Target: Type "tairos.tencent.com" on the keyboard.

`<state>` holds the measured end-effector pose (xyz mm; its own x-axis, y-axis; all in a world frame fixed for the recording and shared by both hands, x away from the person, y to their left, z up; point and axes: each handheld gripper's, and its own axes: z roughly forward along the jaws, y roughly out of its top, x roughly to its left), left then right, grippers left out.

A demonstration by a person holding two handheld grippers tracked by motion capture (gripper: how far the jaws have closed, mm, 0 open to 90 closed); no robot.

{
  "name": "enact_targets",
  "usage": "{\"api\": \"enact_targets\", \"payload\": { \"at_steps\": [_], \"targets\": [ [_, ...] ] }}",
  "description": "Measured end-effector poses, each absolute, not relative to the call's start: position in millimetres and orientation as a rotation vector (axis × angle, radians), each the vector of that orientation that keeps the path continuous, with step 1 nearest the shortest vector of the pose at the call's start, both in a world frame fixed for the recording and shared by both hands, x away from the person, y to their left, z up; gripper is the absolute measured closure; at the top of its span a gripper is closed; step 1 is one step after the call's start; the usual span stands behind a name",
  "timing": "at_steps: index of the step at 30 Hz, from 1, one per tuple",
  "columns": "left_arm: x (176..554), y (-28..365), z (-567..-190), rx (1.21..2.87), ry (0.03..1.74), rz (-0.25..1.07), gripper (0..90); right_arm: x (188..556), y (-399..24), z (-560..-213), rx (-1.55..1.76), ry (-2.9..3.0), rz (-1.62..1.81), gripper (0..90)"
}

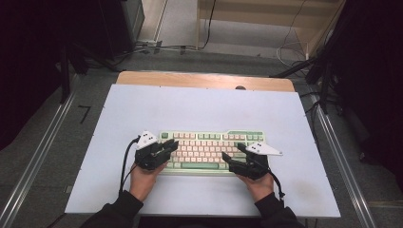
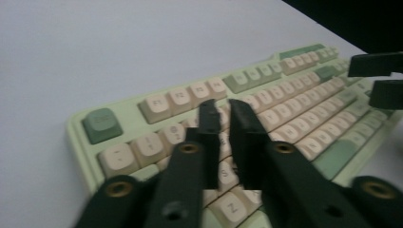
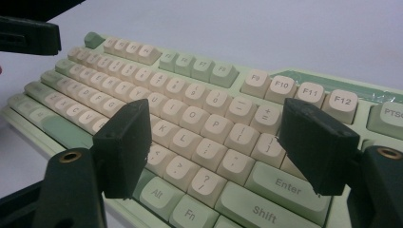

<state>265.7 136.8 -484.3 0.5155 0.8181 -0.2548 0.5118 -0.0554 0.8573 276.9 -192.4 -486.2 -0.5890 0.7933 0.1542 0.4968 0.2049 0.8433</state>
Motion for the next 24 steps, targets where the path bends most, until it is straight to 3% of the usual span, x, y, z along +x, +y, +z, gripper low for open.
{"api": "enact_targets", "payload": {
  "at_steps": [1,24],
  "targets": [
    [267,135,-484,1.721,1.123,0.348,90.0,277,-192,-486,1.215,2.17,1.333,24.6],
    [289,80,-487,1.831,1.079,0.366,90.0,278,-191,-488,1.219,2.177,1.32,25.9]
  ]
}}
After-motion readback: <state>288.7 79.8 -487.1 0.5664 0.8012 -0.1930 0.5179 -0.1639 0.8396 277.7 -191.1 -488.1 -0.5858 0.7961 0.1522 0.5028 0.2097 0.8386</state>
